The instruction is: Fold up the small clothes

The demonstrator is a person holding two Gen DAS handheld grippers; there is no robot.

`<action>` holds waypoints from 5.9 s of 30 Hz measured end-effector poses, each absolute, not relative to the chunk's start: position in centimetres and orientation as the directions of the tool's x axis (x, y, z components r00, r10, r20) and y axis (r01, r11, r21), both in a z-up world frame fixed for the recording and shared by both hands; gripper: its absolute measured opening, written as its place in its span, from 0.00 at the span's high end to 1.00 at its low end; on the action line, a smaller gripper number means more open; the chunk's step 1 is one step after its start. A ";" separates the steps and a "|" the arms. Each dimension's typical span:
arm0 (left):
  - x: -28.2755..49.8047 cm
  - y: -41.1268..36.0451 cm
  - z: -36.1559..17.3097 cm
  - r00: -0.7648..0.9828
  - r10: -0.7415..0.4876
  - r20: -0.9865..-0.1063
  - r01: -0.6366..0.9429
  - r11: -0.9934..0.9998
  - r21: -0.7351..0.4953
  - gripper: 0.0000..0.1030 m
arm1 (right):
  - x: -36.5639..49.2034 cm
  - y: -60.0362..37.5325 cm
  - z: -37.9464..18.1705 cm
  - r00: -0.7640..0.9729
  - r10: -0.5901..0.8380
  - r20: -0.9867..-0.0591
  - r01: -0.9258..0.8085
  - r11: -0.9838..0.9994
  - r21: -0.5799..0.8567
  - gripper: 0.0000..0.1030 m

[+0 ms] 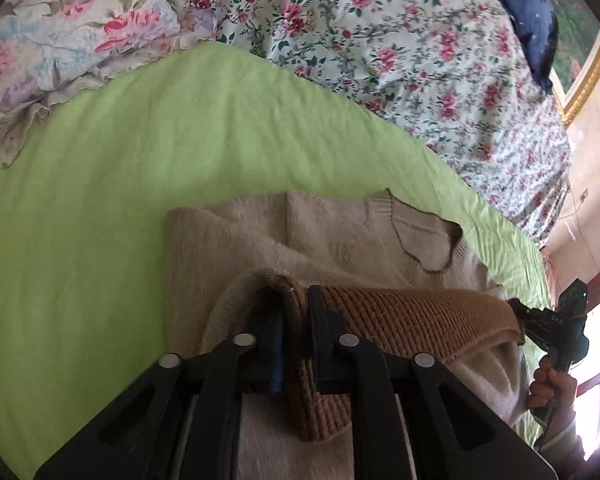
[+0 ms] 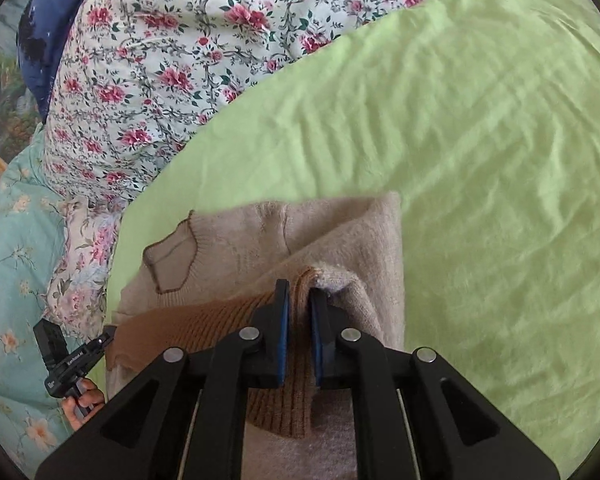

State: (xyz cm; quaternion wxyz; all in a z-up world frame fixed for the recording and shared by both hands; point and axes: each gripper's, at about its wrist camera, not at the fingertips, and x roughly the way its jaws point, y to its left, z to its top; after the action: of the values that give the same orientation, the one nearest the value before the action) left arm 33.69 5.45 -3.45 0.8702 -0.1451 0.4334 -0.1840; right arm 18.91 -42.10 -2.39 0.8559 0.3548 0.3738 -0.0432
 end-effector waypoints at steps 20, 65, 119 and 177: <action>32.0 -3.6 -4.2 0.470 -0.371 -0.801 0.437 0.886 -0.154 0.68 | 26.5 -32.5 -3.6 0.579 0.263 -0.772 0.072 0.926 0.370 0.85; 19.6 6.4 -8.1 0.618 -0.533 -0.578 -0.058 0.702 -0.710 0.17 | 6.3 -26.4 -2.8 0.720 0.294 -0.629 0.189 0.789 0.584 0.53; 16.9 -24.8 1.2 0.563 -0.566 -0.602 0.623 0.769 -0.141 0.92 | 22.4 -36.9 3.1 0.684 0.465 -0.563 0.010 0.765 0.644 0.82; 28.6 -15.0 -5.8 0.261 -0.688 -0.677 0.424 0.712 -0.560 0.53 | 16.2 -39.1 -3.6 0.621 0.316 -0.718 0.241 0.794 0.558 0.66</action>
State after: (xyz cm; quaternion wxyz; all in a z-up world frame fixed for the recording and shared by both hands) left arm 28.58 -15.03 -5.81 0.7828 -0.1337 0.4931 -0.3552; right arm 16.16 -39.06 -3.60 0.8413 0.3202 0.4349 0.0221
